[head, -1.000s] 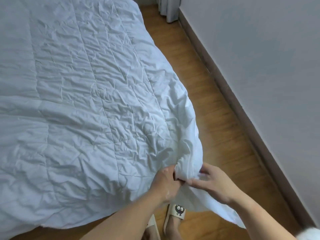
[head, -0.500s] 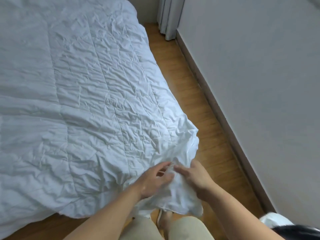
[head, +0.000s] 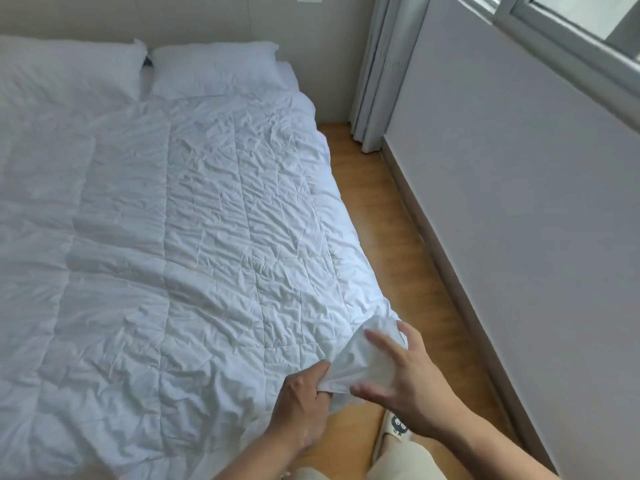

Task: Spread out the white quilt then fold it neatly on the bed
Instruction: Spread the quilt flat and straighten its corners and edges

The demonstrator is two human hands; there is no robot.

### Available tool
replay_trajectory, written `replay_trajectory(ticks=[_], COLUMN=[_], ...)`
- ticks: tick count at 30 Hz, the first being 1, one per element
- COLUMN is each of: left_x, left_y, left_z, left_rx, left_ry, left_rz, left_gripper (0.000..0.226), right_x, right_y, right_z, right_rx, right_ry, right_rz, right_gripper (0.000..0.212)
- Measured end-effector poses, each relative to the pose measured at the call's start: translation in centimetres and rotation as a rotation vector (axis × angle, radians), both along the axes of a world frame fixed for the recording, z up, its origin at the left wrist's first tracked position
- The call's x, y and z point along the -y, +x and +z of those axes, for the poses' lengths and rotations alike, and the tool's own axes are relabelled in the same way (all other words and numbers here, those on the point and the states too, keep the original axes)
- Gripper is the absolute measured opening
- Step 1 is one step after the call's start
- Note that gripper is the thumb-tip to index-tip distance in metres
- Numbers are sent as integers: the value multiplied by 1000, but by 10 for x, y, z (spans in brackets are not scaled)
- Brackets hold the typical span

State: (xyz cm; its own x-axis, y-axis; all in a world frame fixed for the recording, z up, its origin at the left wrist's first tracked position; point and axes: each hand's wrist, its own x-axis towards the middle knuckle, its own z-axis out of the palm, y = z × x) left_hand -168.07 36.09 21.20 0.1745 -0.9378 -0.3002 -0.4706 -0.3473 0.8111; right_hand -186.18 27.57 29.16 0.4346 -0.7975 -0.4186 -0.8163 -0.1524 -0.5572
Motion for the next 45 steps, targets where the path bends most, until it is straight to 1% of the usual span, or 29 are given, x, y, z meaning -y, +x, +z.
replay_trajectory(ticks=[2,3,4,7,8,9,10,11,13,14,16,18,19,22,25,27,29,31,33,35,37,38,41,45], left_x=[28,44,61,117,138,158,177,194,224,235,248,250,249,254,290,325,366,415,464,507,542,562,619,693], left_y=[-5,-9,-13,-32,-38,-44,-50,-55,-62,-65,-68,-63,-58,-36,-13,8,33,64,95,121,143,155,181,218], left_z=[14,21,28,48,55,61,68,74,81,81,74,57,48,21,18,18,22,29,41,53,64,69,80,88], left_rx=[10,22,37,104,130,153,178,201,249,281,377,435,466,564,492,469,474,485,473,467,470,475,486,497], left_ry=[-8,-9,-1,15,17,9,-1,-25,-86,-87,17,102,94,109,185,189,148,109,122,128,114,112,112,131], left_rz=[-34,-58,-81,-132,-120,-92,-60,-25,18,16,11,119,211,398,625,698,714,690,659,620,581,568,558,570], left_gripper=[14,14,14,11,13,16,17,15,4,17,41,53,55,53,38,29,27,25,24,26,31,31,32,31], right_x=[16,30,46,111,138,167,194,220,270,293,332,366,381,427,472,503,542,589,639,681,717,737,797,877], right_y=[-17,-25,-31,-50,-56,-62,-68,-72,-78,-78,-75,-70,-66,-51,-27,-10,10,33,55,74,92,102,129,169], right_z=[-5,-11,-16,-25,-22,-18,-12,-2,20,30,42,45,45,41,31,22,15,11,9,9,10,10,5,-3], right_rx=[-52,-101,-126,-70,-52,-35,-17,5,3,-16,-29,9,27,67,68,75,81,78,62,63,86,109,141,176], right_ry=[-16,-62,-122,-390,-485,-562,-607,-599,-492,-431,-389,-373,-357,-303,-283,-239,-192,-170,-164,-158,-156,-149,-130,-124], right_rz=[182,239,257,294,334,386,443,485,514,520,537,553,561,579,637,639,615,572,544,512,495,485,464,530], right_gripper=[106,104,93,34,24,18,13,10,11,14,15,12,12,9,12,4,10,10,13,20,17,19,36,47])
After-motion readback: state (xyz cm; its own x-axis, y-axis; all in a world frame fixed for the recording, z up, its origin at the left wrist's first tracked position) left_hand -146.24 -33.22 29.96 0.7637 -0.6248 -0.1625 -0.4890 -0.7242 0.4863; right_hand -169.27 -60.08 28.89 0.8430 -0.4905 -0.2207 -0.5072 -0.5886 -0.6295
